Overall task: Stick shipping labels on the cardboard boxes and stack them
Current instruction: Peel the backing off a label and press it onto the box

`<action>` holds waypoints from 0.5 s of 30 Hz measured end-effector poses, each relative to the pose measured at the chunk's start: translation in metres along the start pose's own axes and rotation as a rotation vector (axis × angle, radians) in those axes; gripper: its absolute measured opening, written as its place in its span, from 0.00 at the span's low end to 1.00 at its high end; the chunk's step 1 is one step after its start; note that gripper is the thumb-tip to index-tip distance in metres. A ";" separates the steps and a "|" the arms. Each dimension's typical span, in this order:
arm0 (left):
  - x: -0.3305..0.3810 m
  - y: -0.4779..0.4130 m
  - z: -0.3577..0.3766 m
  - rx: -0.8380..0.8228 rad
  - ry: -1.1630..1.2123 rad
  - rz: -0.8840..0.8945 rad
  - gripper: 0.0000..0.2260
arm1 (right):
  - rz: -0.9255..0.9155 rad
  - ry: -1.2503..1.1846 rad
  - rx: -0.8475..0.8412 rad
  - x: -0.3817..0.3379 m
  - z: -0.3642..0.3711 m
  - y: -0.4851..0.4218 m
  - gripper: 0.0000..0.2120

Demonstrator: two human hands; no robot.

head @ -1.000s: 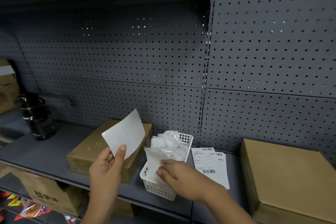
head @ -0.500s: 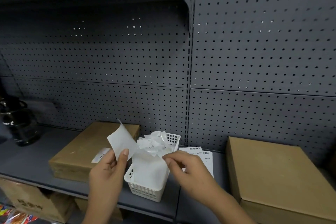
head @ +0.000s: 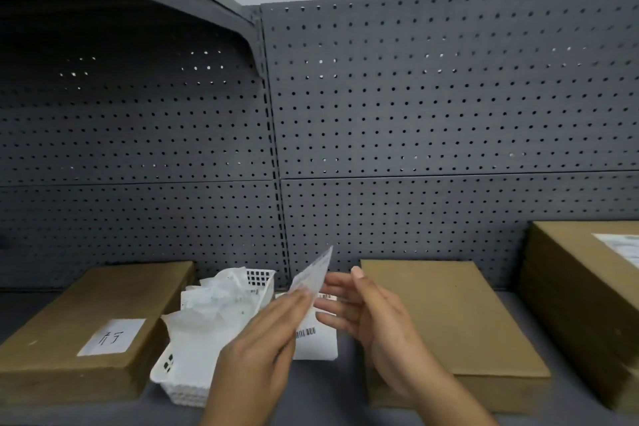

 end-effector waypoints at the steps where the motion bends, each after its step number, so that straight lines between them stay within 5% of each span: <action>1: 0.013 -0.002 0.007 -0.019 -0.019 0.077 0.29 | -0.002 -0.018 0.007 -0.006 -0.006 0.003 0.24; 11: 0.081 -0.008 0.062 -0.179 -0.048 0.294 0.22 | -0.132 0.091 0.193 -0.050 -0.077 0.034 0.12; 15: 0.085 -0.019 0.071 -0.384 0.122 0.052 0.28 | -0.219 0.175 0.275 -0.072 -0.105 0.043 0.06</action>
Point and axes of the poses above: each hand's wrist, its own y-axis away from the middle knuckle, its own z-axis out of the palm, x = y × z, the point moved 8 cm from there along -y, towards the middle knuckle, and after that the axes turned 15 degrees about -y, right-handed, at the moved point
